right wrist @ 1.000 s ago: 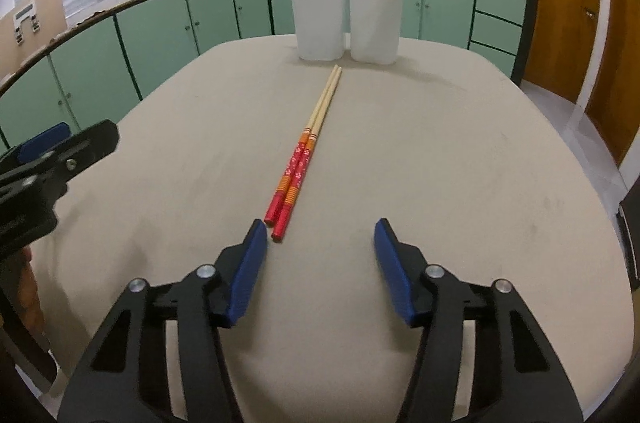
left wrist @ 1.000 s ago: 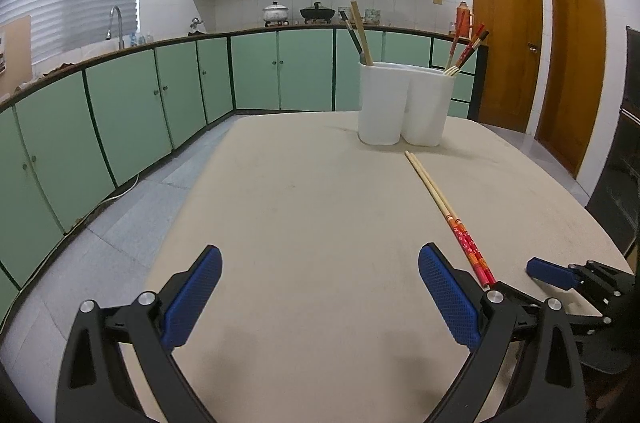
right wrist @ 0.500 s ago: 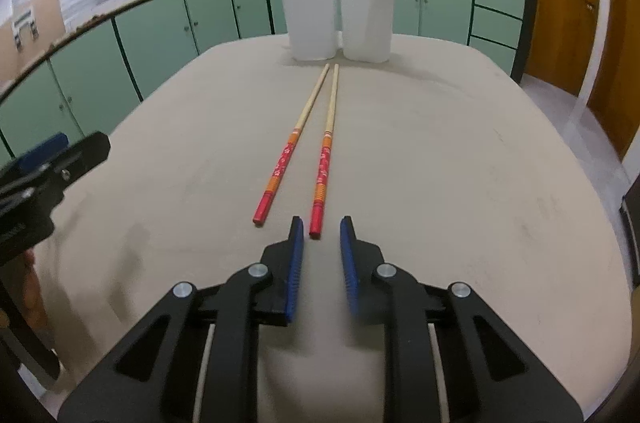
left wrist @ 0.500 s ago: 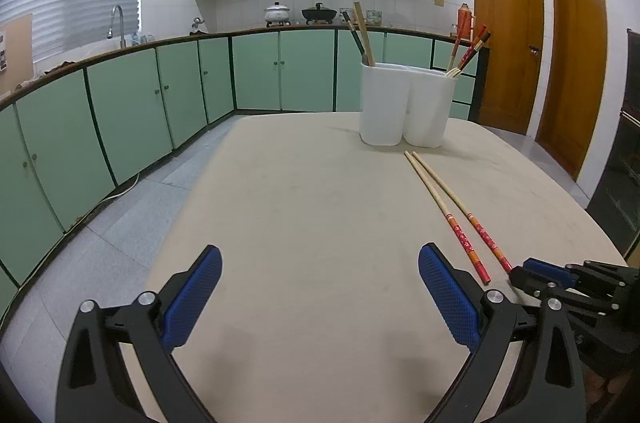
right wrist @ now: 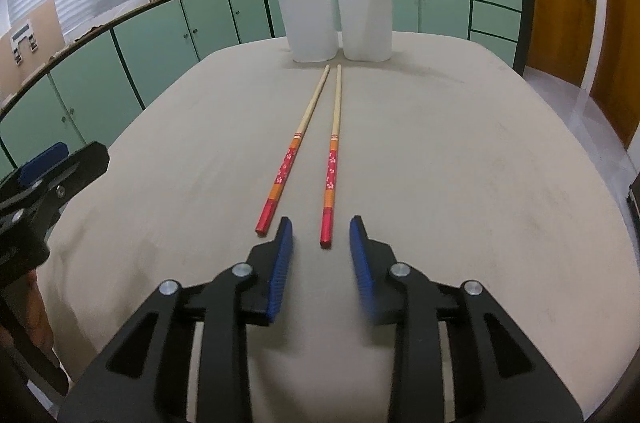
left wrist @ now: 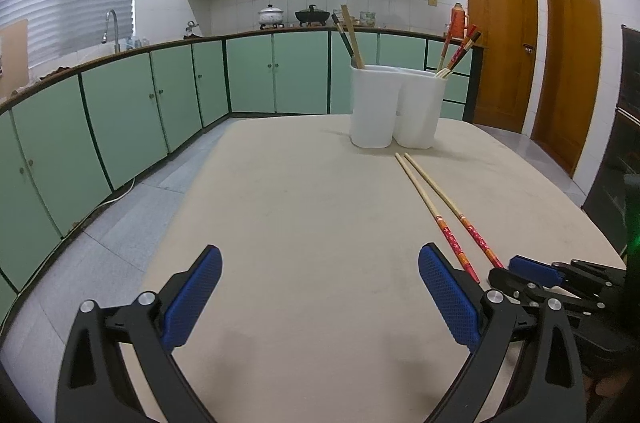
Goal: Organize utensils
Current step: 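Close the right tool on a red-patterned chopstick, then grasp the other red-patterned chopstick with the left tool while the right holds its own, then lift both chopsticks and carry them over the white holder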
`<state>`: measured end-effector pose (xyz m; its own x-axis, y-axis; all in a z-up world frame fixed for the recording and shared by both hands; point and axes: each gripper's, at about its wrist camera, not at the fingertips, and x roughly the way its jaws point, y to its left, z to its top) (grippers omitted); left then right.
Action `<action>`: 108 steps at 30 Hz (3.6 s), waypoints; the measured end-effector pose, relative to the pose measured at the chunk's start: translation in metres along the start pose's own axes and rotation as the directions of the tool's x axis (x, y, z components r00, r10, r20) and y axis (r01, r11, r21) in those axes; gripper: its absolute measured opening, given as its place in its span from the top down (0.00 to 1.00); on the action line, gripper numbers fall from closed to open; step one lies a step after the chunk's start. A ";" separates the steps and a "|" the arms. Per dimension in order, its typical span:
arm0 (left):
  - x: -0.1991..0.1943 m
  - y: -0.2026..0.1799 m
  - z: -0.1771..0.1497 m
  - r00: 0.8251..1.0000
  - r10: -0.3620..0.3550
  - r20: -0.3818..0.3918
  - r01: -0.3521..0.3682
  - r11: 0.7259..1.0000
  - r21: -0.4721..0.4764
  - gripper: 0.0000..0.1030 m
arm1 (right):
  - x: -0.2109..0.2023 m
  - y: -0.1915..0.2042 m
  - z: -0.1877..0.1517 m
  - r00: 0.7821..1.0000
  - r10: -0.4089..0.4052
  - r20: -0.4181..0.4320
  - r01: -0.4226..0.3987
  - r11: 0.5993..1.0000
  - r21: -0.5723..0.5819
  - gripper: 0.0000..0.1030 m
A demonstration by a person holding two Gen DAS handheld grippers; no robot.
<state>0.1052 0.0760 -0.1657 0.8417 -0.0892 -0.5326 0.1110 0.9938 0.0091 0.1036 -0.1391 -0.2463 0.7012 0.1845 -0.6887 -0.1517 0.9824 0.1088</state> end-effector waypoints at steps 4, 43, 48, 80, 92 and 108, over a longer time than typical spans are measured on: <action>-0.001 -0.003 0.001 1.000 0.000 0.001 0.000 1.000 0.008 0.06 | 0.001 -0.006 0.000 1.000 0.015 -0.005 -0.015 1.000 0.022 0.95; 0.056 -0.108 -0.010 0.969 -0.071 -0.236 0.075 0.997 0.009 0.58 | -0.051 -0.078 0.008 0.993 -0.034 0.109 0.018 0.989 0.144 0.95; 0.054 -0.116 -0.010 0.966 -0.094 -0.242 0.100 0.995 0.013 0.89 | -0.052 -0.077 0.008 0.993 -0.036 0.109 0.020 0.989 0.145 0.95; -0.024 -0.097 0.134 0.980 -0.183 0.080 0.177 0.981 0.074 0.95 | -0.115 -0.073 0.133 0.964 -0.019 0.266 0.026 0.999 -0.022 0.95; -0.037 -0.090 0.188 0.962 -0.228 0.150 0.216 0.972 0.092 0.95 | -0.140 -0.063 0.207 0.953 0.104 0.284 -0.077 0.992 -0.104 0.95; -0.034 -0.075 0.274 0.927 -0.209 0.313 0.179 0.976 0.122 0.95 | -0.141 -0.046 0.317 0.913 0.179 0.367 -0.126 0.978 -0.164 0.95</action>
<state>0.2129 -0.0140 0.0841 0.9221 -0.3109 -0.2305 0.3232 0.9462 0.0167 0.2328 -0.2018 0.0729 0.8687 0.3542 -0.3462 -0.3506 0.9335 0.0753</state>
